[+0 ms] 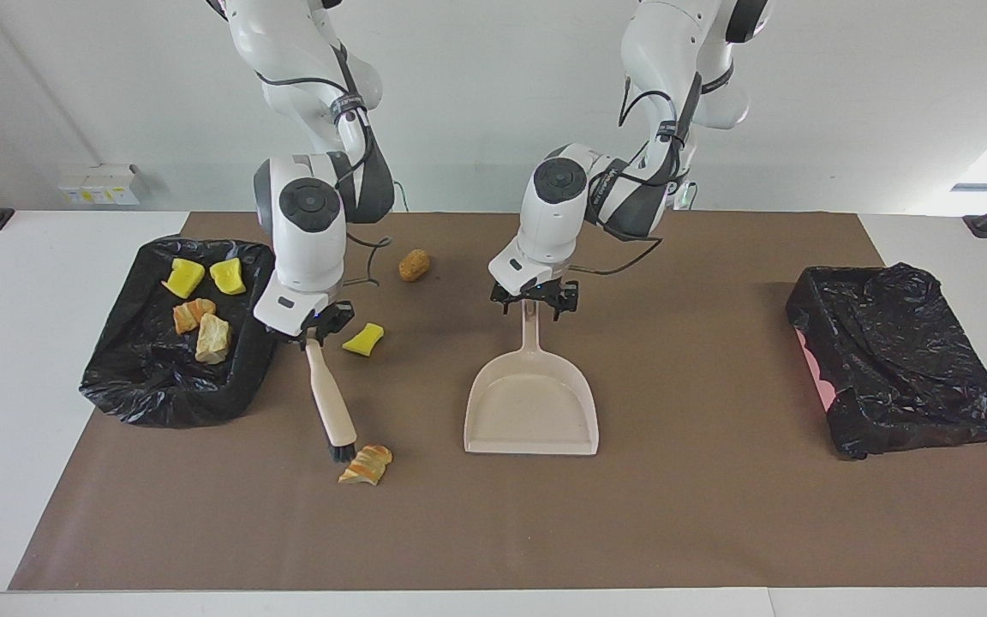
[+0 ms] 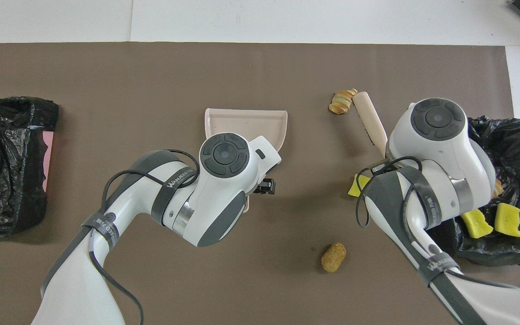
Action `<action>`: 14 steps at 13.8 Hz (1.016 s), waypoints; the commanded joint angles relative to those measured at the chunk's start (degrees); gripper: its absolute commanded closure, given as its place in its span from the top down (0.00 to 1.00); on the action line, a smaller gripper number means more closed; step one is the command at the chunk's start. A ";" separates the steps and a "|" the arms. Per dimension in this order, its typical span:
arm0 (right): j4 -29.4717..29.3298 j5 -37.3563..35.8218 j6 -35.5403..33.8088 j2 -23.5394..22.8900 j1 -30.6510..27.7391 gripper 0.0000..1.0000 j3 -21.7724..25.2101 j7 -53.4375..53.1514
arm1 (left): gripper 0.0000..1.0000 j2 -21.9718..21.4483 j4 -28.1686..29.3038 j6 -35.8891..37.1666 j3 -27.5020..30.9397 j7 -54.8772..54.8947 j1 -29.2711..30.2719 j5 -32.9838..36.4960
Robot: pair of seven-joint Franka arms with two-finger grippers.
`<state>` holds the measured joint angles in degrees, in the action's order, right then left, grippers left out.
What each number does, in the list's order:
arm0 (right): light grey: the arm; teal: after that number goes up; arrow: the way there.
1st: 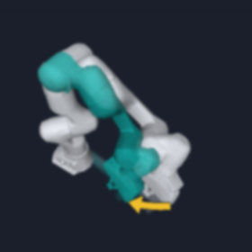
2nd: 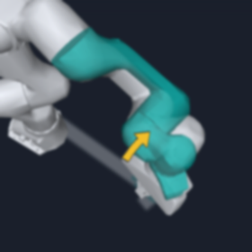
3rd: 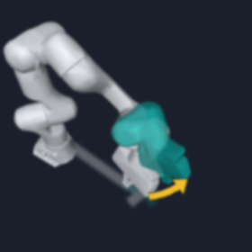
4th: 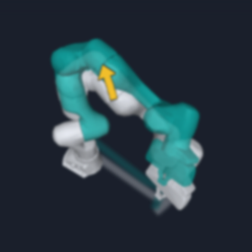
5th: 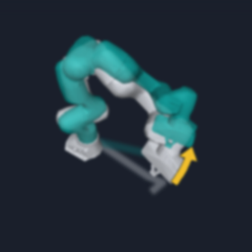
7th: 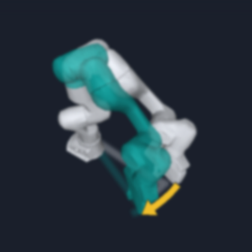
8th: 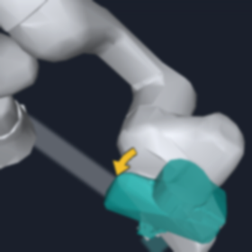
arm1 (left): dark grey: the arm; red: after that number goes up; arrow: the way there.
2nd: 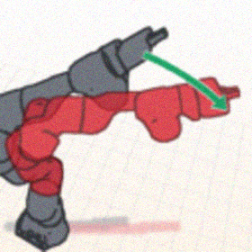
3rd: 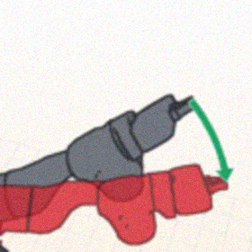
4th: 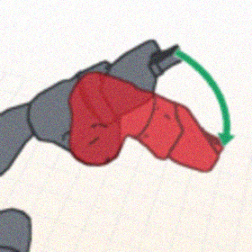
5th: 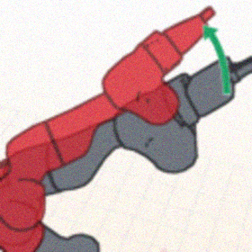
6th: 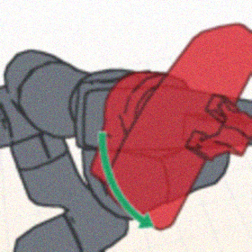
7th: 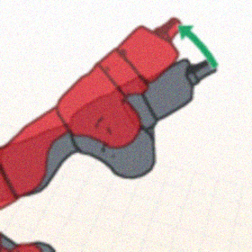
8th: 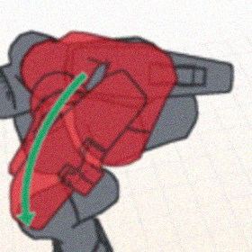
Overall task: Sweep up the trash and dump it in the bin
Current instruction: 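Sweep the snack pieces toward the dustpan with the right gripper's brush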
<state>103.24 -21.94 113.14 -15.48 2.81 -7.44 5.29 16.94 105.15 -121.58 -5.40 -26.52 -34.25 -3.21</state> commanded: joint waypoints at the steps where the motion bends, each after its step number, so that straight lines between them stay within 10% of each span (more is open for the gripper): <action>1: -6.90 -6.77 0.24 -5.87 -0.87 0.00 -0.73 2.79 | 1.00 -2.97 4.71 -3.75 0.83 -0.46 -0.91 -0.57; 6: -13.06 -10.05 2.87 -11.94 -0.52 0.00 -0.90 9.28 | 1.00 -2.09 4.45 -4.28 0.83 -0.72 -1.17 -0.57; 9: -10.71 -9.96 4.28 -12.03 -0.08 0.00 -0.99 13.85 | 0.34 -2.00 3.93 -3.75 0.83 -0.90 -1.17 -0.57; 12: -8.85 -9.70 1.40 -10.98 0.27 0.00 -1.17 16.42 | 0.34 -2.00 4.01 -3.93 0.91 -1.08 -1.17 -1.35; 14: -8.59 -9.09 -2.99 -10.37 0.18 0.00 -2.74 19.83 | 0.00 -1.91 3.58 -3.32 1.00 -1.16 -1.17 -1.27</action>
<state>93.27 -30.81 113.49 -27.27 3.49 -8.34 21.58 16.32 107.65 -124.45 -5.41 -27.06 -34.29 -3.75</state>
